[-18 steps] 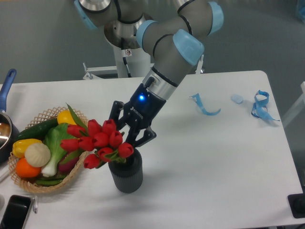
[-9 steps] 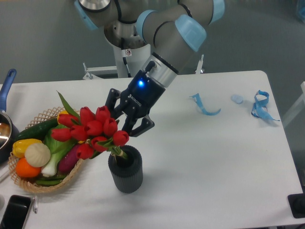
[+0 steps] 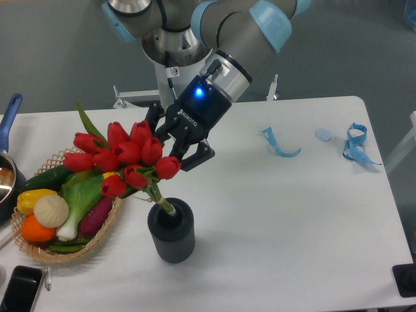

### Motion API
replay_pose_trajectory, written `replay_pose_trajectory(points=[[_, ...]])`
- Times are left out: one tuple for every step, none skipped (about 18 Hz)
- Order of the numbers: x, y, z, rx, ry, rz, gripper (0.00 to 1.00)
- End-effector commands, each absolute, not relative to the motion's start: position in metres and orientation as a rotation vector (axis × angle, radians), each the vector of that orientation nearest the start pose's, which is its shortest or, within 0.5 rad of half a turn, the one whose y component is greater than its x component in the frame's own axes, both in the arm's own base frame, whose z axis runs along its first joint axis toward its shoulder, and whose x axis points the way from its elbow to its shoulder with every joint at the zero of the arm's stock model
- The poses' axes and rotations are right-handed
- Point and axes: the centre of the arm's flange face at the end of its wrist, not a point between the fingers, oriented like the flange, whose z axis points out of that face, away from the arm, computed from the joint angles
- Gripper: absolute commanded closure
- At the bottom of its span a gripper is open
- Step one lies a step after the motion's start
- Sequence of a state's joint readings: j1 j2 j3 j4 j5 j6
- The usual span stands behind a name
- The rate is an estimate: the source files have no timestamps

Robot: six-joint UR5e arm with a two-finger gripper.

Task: Pick up the flowers from the vase
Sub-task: 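Lift the gripped tulips up out of the grey vase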

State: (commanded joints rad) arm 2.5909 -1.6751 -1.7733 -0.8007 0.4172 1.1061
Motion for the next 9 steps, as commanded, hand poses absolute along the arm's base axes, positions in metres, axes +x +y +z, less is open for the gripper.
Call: replay_pose_trajectory(points=[[-0.330,0.466,0.476,-1.913,0.366,-0.220,0.52],[-0.331,0.465,0.477,-1.912,0.361,-0.221,0.52],[-0.331,0.465,0.478,-1.911,0.359,-0.221,0.53],[-0.331,0.464,0.481,-1.902,0.363,-0.219,0.53],[-0.330,0.464,0.484,-1.886,0.365,-0.228,0.57],[-0.329,0.464,0.487,-1.869,0.364,-0.238,0.59],[-0.328,0.464,0.489,-1.858,0.362,-0.249,0.59],[-0.328,0.464,0.490,-1.854,0.363,-0.252,0.60],[-0.328,0.464,0.491,-1.853,0.364,-0.249,0.60]])
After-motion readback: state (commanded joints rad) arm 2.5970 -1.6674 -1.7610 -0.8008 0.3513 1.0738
